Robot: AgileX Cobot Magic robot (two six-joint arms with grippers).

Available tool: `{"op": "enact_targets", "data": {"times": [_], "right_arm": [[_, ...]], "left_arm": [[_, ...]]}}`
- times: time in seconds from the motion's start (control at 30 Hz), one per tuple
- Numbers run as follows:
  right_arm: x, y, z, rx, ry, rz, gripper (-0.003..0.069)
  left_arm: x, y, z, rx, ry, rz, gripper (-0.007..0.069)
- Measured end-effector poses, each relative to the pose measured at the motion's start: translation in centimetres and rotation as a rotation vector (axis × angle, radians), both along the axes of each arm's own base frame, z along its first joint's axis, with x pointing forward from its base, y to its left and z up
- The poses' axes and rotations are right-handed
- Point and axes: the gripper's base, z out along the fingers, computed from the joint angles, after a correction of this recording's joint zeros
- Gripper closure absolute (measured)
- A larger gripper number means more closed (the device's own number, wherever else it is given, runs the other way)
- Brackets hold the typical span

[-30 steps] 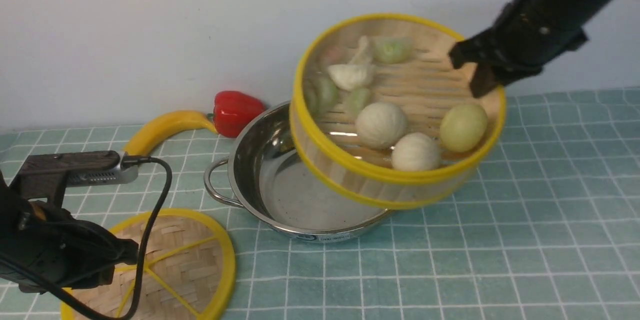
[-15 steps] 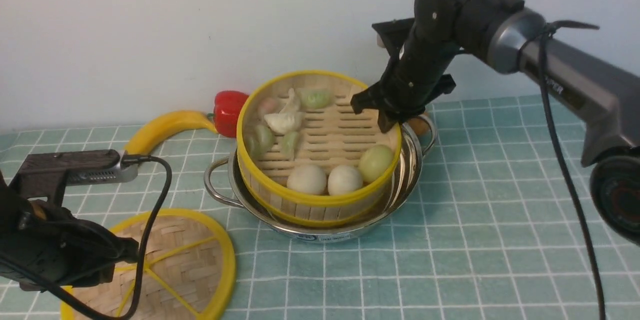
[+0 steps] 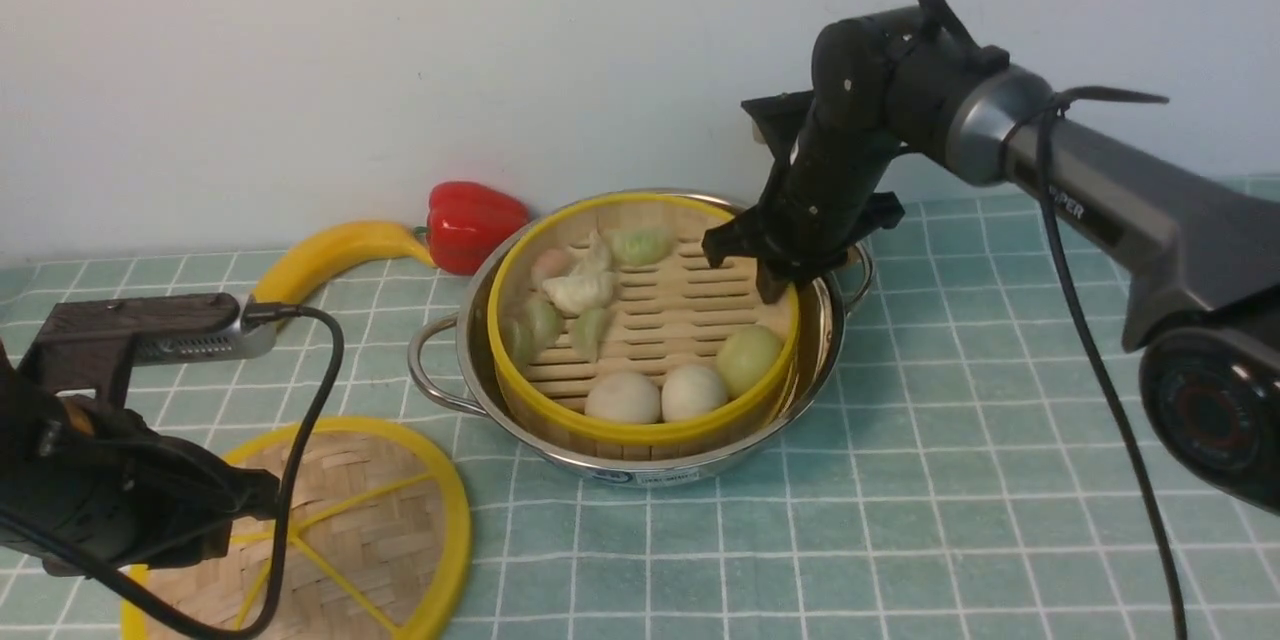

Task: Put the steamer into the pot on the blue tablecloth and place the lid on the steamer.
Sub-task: 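Place the bamboo steamer basket of food into the steel pot with the right gripper, then grasp the bamboo steamer lid lying on the table by its centre knob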

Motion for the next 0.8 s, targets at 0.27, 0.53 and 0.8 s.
{"op": "enact_targets", "data": {"times": [0.27, 0.53, 0.8], "right_arm": [[-0.1, 0.0, 1.5, 0.028, -0.023, -0.006, 0.0302], [-2.6, -1.3, 12.6, 0.107, -0.225, -0.004, 0.0222], [-13.5, -5.5, 29.7, 0.298, -0.543, 0.054, 0.0248]], "left_arm": [[0.6, -0.4, 0.3, -0.030, -0.077, -0.045, 0.0382], [1.8, -0.7, -0.3, -0.057, -0.091, -0.074, 0.0382], [3.5, -0.7, -3.4, -0.054, 0.021, -0.080, 0.0382]]}}
